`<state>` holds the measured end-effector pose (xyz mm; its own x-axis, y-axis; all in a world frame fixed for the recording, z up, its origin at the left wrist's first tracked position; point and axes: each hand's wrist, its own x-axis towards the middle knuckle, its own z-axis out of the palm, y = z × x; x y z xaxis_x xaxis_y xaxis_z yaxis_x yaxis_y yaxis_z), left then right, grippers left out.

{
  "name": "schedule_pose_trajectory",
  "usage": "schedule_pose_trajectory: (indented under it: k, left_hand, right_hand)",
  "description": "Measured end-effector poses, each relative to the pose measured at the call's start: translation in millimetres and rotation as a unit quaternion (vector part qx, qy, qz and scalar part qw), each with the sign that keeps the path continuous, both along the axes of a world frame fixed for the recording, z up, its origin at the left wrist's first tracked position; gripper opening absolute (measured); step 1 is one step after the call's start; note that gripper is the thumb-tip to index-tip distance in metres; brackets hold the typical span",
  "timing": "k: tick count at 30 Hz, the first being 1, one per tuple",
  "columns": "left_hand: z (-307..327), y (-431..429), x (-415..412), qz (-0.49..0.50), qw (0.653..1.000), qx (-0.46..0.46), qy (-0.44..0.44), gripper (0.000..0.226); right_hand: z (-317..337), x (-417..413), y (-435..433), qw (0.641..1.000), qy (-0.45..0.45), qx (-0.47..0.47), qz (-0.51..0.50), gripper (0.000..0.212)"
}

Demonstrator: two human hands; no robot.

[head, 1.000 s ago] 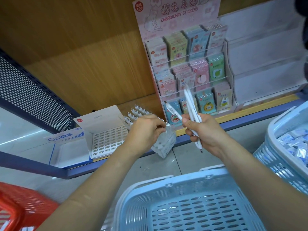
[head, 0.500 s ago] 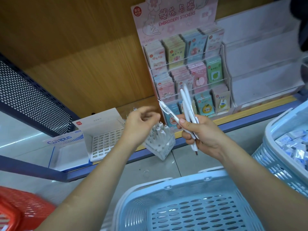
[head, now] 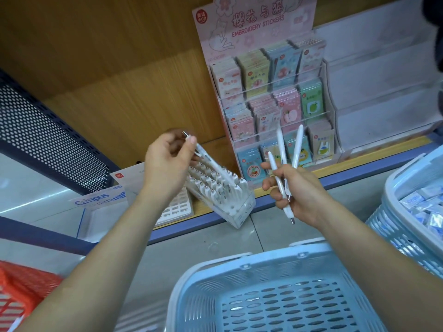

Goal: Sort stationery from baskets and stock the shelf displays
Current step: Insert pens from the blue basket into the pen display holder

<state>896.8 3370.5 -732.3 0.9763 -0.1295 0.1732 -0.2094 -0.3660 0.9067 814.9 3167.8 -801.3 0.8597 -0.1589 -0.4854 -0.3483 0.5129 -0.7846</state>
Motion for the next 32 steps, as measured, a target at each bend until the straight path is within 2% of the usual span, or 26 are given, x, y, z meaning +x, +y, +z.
schedule_pose_trajectory:
  k: [2,7,11,14,22,27,32]
  left_hand:
    - [-6,8,-4,-0.02,0.997,0.069,-0.02,0.015]
    - [-41,8,-17,-0.096,0.975,0.186,-0.081,0.01]
    - [-60,6,-18,-0.117,0.966,0.207,-0.097,0.011]
    - [-66,7,-19,-0.12,0.961,0.231,-0.097,0.014]
    - [-71,6,-14,-0.169,0.931,0.288,-0.146,0.013]
    - [-68,4,-13,-0.168,0.925,0.309,-0.141,0.016]
    - [-59,-5,-16,-0.157,0.918,0.349,-0.102,0.021]
  right_hand:
    - [0,1,1,1.0,0.006,-0.002,-0.012,0.03]
    - [-1,0,2,1.0,-0.006,0.027,-0.013,0.024]
    - [1,-3,4,0.998,0.016,-0.026,0.047,0.02]
    - [-2,0,4,0.996,0.027,-0.064,0.054,0.024]
    - [1,1,3,0.999,0.023,-0.026,0.01,0.021]
    - [1,-3,3,0.997,0.02,-0.072,0.025,0.015]
    - [-3,-1,2,0.997,0.001,-0.077,0.018,0.012]
